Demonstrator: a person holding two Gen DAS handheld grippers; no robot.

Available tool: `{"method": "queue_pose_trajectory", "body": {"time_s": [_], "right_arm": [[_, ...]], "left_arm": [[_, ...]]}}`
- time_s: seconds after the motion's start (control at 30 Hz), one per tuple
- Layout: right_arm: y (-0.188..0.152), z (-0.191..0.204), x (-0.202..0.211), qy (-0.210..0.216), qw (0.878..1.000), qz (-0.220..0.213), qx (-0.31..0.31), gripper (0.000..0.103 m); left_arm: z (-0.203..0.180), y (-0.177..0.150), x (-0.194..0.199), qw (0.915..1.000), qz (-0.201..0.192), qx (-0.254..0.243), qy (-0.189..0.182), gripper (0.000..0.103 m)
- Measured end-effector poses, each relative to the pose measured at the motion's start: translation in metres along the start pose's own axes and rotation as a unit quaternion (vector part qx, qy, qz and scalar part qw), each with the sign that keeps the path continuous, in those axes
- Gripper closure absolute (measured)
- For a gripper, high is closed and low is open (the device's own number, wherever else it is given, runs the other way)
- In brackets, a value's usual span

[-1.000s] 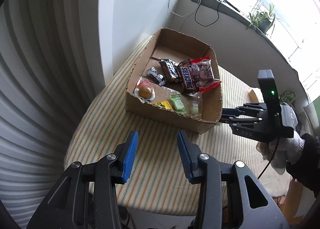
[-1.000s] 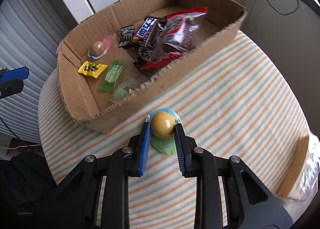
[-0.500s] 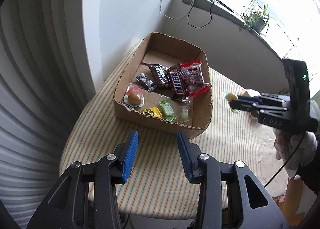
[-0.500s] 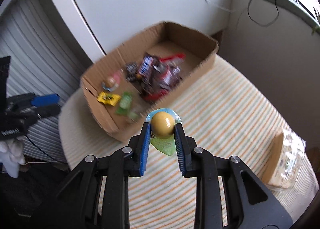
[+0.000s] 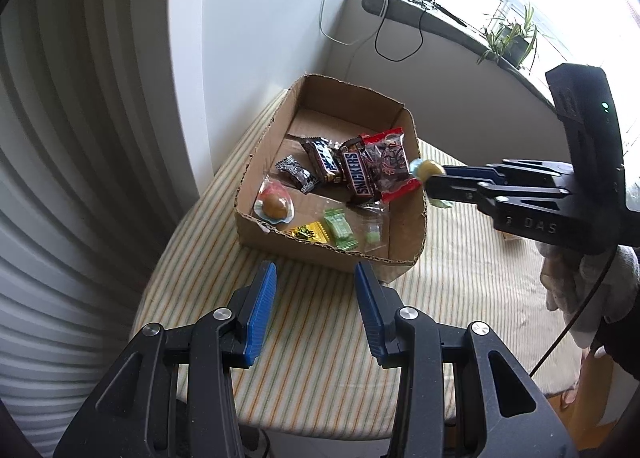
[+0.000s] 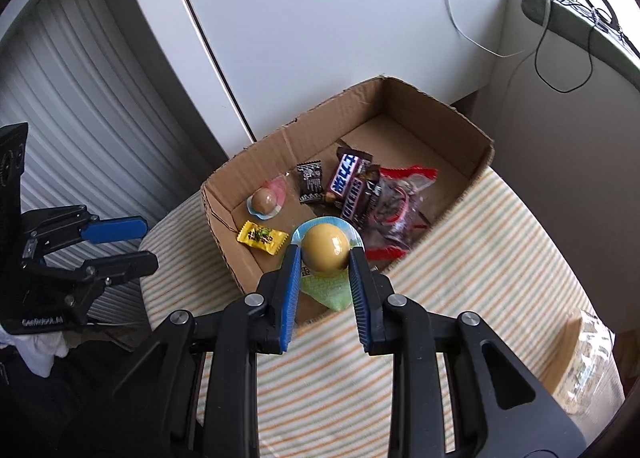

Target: Organize snacks

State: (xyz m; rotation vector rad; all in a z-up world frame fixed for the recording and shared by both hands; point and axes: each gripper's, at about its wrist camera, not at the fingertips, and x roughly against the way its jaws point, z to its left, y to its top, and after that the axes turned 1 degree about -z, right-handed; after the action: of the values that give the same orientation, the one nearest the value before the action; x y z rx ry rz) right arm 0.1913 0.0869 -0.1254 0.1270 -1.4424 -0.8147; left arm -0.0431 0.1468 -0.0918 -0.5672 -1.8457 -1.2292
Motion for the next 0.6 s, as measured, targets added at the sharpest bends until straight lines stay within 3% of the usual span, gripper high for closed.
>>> {"method": "queue_pose_trajectory", "body": {"time_s": [0.37,0.6], "right_arm": [[0.009,0.004,-0.014,0.000,1.000,0.007,-0.013,0.076],[0.003,-0.029,0.013,-0.002,0.996,-0.024,-0.082,0.075]], "left_arm": [[-0.014,0.005,0.001,0.9999,-0.003,-0.010,-0.011,0.064],[-0.055,0.028,-0.005,0.9976,-0.018,-0.048,-0.046,0.064]]}}
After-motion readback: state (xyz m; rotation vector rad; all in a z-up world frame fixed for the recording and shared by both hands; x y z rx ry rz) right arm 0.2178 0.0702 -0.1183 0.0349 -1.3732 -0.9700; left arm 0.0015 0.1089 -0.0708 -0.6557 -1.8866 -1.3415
